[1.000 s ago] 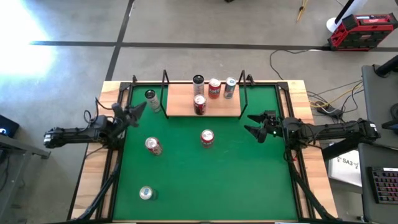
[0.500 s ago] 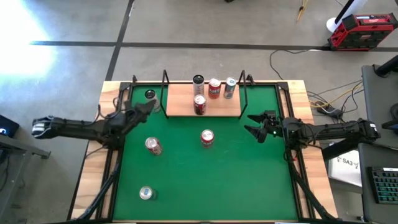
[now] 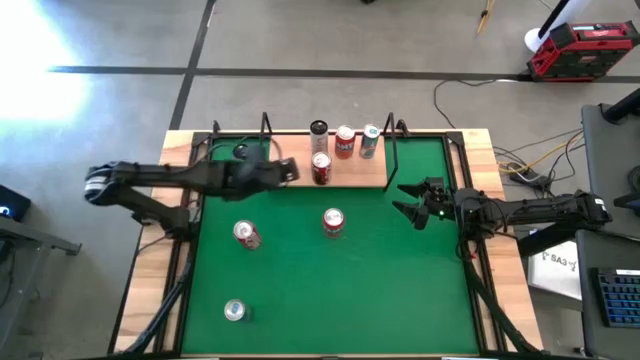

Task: Place canned beverage on shelf
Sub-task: Put the bottom red-white soda can on the shelf

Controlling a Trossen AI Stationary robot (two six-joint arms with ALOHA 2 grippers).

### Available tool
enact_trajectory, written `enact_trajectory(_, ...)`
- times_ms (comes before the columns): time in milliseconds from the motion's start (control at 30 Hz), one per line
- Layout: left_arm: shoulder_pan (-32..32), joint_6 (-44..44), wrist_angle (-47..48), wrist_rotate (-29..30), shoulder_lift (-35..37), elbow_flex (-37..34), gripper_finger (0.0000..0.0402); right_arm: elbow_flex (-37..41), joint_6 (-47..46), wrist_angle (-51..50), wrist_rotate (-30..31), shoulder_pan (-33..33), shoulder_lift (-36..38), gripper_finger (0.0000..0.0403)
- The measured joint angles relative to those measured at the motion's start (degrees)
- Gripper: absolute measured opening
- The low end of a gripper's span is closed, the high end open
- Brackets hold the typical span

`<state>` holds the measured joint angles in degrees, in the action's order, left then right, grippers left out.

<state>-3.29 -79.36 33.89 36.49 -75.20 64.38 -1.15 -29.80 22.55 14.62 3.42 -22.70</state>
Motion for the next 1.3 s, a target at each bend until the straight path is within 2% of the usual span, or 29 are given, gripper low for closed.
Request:
enact_trajectory(67,-0.6,-4.8,7.0,-0.4,-5.0,6.7,0.0,0.0,0.0,0.0,0.0,0.0,0.0,0.04)
enact_trajectory(267,-2.2,-13.6,27.7,-9.2,-19.0,24.6,0.0,0.0,0.0,0.0,0.0,0.0,0.0,0.04)
enact_trajectory(367,-2.3,-17.5,38.4,-10.3,-24.5,32.2,0.0,0.0,0.0,0.0,0.0,0.0,0.0,0.04)
enact_trajectory(433,-2.3,-21.1,41.8,-10.5,-27.3,36.5,0.0,0.0,0.0,0.0,0.0,0.0,0.0,0.04)
enact_trajectory(667,-3.0,-30.8,47.3,-10.6,-33.3,44.8,0.0,0.0,0.0,0.0,0.0,0.0,0.0,0.04)
enact_trajectory(967,-4.4,-32.1,48.4,-12.3,-39.4,52.8,0.0005,0.0,0.0,0.0,0.0,0.0,0.0,0.04)
enact_trajectory(1133,-4.4,-32.2,51.8,-12.5,-43.7,59.0,0.0039,0.0,0.0,0.0,0.0,0.0,0.0,0.04)
enact_trajectory(1300,-4.4,-32.2,56.2,-12.6,-47.9,65.6,0.01,0.0,0.0,0.0,0.0,0.0,0.0,0.04)
